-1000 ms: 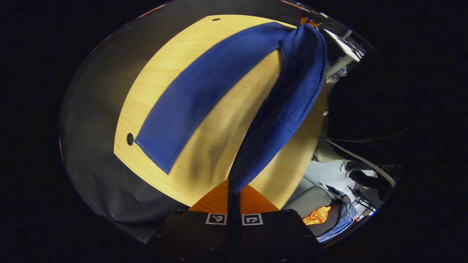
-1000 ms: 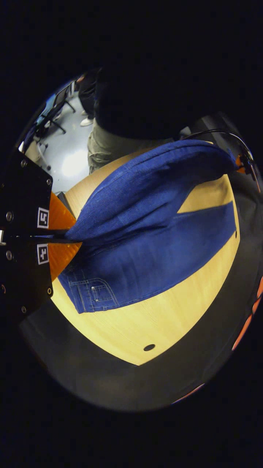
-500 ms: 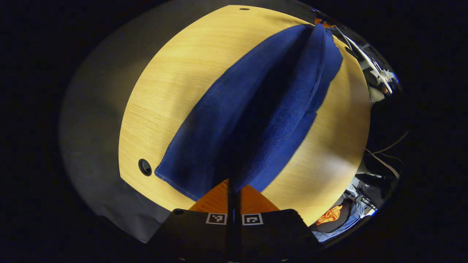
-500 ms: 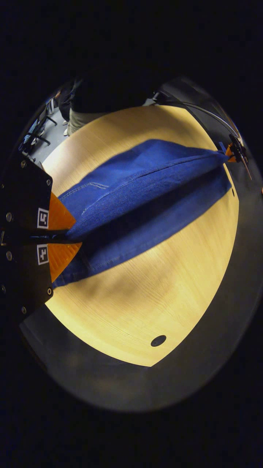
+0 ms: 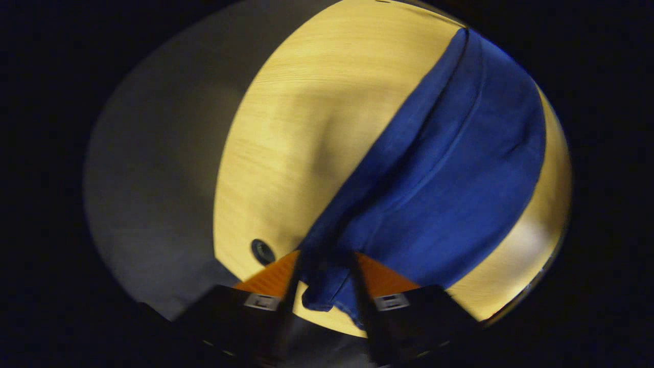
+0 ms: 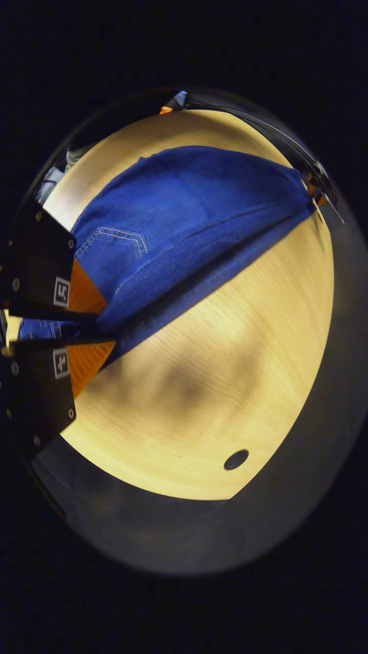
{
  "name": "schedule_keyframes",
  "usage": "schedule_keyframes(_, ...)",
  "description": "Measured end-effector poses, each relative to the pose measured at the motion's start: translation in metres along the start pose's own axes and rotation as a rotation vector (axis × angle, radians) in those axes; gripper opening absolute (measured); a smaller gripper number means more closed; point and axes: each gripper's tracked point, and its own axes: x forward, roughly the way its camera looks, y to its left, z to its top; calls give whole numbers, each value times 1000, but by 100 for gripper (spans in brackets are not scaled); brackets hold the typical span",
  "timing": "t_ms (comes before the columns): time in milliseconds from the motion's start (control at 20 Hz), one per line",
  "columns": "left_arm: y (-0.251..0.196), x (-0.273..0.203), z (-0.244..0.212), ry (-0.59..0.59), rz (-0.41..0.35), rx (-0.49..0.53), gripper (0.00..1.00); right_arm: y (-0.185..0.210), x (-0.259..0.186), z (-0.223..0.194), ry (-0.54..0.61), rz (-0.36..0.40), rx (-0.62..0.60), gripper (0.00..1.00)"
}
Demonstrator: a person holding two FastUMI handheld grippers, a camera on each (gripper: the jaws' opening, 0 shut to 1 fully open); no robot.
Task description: Grasp the waist and the cuffs of the jeans and fold them to make the two legs overlap; first hold the waist and fold one-third of the jeans toward the cuffs, then hold the cuffs and fold the remaining one-third in the same direction to finish folding.
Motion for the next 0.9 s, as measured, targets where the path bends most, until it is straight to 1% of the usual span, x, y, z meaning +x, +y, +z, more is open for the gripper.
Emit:
schedule_keyframes(100,23,-4,10,-86,122,-102,100,-32,-5,10,-57,-140,45,58)
schedule_keyframes(200,42,-20,27,-194,241,-214,98,-65,-24,33,-175,-273,164,100)
schedule_keyframes(250,46,-30,37,-246,276,-268,100,-80,-42,48,-252,-335,238,99)
schedule_keyframes(300,51,-46,49,-309,322,-331,98,-92,-64,62,-334,-390,313,99)
schedule_keyframes(350,52,-64,62,-375,354,-405,98,-97,-91,78,-427,-421,389,99)
schedule_keyframes(400,52,-98,58,-449,386,-486,98,-94,-118,93,-528,-424,457,99)
schedule_keyframes(450,46,-132,65,-522,413,-560,98,-88,-146,107,-624,-422,521,99)
schedule_keyframes(500,39,-153,73,-586,444,-628,98,-83,-161,120,-706,-406,559,99)
schedule_keyframes(550,33,-175,71,-655,461,-688,98,-84,-160,112,-767,-398,584,98)
schedule_keyframes(600,25,-198,76,-716,470,-744,98,-85,-136,99,-803,-391,588,99)
schedule_keyframes(700,21,-232,69,-784,499,-812,98,-83,-153,100,-849,-409,603,98)
schedule_keyframes(750,24,-222,58,-799,525,-832,98,-83,-154,93,-877,-424,627,98)
schedule_keyframes(800,20,-227,57,-817,536,-840,98,-81,-158,87,-911,-436,664,98)
schedule_keyframes(850,14,-236,54,-836,531,-860,98,-80,-159,79,-948,-441,702,100)
schedule_keyframes(900,4,-238,57,-866,487,-876,100,-79,-158,69,-967,-430,736,98)
